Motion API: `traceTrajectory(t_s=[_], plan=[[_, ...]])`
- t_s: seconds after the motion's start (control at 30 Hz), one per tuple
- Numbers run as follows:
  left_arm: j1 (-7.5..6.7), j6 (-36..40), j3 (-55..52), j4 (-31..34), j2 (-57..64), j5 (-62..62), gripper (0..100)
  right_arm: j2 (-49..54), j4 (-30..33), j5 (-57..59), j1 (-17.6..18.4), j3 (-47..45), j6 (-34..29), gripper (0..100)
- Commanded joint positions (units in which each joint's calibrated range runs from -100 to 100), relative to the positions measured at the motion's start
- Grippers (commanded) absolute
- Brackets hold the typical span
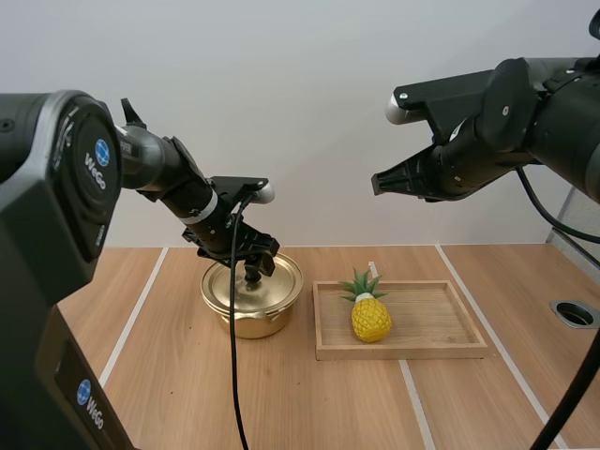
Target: Open the pot, put the pineapple inside, and close it
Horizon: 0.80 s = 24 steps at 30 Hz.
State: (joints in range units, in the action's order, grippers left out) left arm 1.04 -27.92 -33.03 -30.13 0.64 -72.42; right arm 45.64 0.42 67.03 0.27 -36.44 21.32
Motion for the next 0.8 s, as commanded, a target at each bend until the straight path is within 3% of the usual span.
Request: traceTrajectory(t_s=[0.0, 0.77], plan=[[-0.25, -0.2, -0.1, -0.5, 0.0, 0.9, 100, 0.5, -0.1, 1.0, -0.2, 0.4, 0.3, 0], [-0.25, 0.2, -0.1, -0.5, 0.0, 0.1, 100, 0.5, -0.1, 1.0, -0.2, 0.4, 0.3, 0]])
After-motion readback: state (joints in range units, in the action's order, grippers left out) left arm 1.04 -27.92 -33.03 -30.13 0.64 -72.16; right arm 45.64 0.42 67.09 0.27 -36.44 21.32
